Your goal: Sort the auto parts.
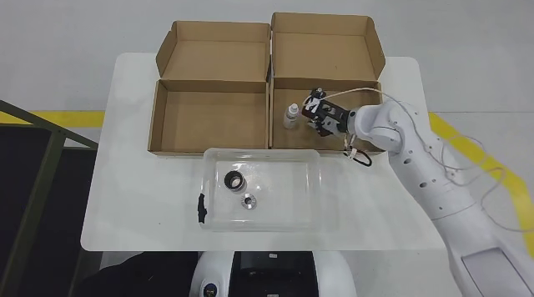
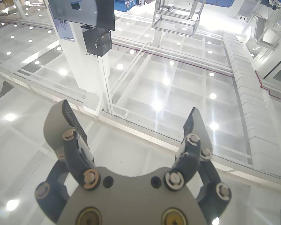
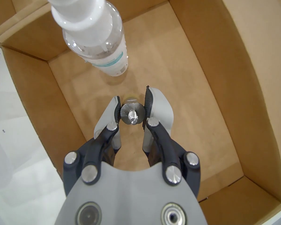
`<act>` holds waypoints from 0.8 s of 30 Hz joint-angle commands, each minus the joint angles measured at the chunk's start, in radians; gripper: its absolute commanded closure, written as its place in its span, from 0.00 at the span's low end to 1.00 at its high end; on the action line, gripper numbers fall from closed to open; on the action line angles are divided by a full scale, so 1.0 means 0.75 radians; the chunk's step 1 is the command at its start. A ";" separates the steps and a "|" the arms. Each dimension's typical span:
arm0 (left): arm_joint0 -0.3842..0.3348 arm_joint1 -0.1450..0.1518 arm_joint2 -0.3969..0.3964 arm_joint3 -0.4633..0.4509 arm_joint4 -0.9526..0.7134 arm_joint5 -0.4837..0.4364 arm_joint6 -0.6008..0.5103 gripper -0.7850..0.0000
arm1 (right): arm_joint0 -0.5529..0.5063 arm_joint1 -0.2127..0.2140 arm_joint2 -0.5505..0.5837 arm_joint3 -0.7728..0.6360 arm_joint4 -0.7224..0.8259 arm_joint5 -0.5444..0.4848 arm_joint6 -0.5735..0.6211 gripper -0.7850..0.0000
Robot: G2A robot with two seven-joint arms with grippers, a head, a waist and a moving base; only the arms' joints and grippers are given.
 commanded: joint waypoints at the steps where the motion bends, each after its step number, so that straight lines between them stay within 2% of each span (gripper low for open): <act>1: 0.000 0.000 0.000 0.000 0.000 0.000 0.000 0.00 | 0.009 -0.004 -0.011 0.008 0.001 0.004 0.004 0.84; 4: 0.000 0.000 0.000 0.000 0.000 0.000 0.000 0.00 | 0.019 -0.012 -0.033 0.020 0.002 0.012 0.005 0.82; 7: 0.000 0.000 0.000 0.000 0.000 0.000 0.000 0.00 | 0.026 -0.018 -0.051 0.023 -0.002 0.022 0.005 0.55; 8: 0.000 0.000 0.000 0.000 0.000 0.000 0.000 0.00 | 0.028 -0.020 -0.055 0.023 -0.003 0.025 0.004 0.52; 9: 0.000 0.000 0.000 0.000 0.000 0.000 0.000 0.00 | 0.029 -0.022 -0.059 0.021 -0.004 0.028 0.005 0.22; 10: 0.000 0.000 0.000 0.000 0.000 0.000 0.000 0.00 | 0.031 -0.023 -0.063 0.019 -0.006 0.030 0.006 0.08; 11: 0.000 0.000 0.000 0.000 0.000 0.000 0.000 0.00 | 0.032 -0.024 -0.064 0.015 -0.008 0.033 0.006 0.04; 12: 0.000 0.000 0.000 0.000 0.000 0.000 0.000 0.00 | 0.032 -0.024 -0.064 0.009 -0.010 0.037 0.004 0.00; 16: 0.000 0.000 0.000 0.000 0.000 0.000 0.000 0.00 | 0.016 -0.015 -0.040 -0.058 -0.047 0.060 0.007 0.00; 24: 0.000 0.000 0.000 0.000 0.000 0.000 0.000 0.00 | -0.131 0.036 0.119 -0.344 -0.073 0.085 0.000 0.00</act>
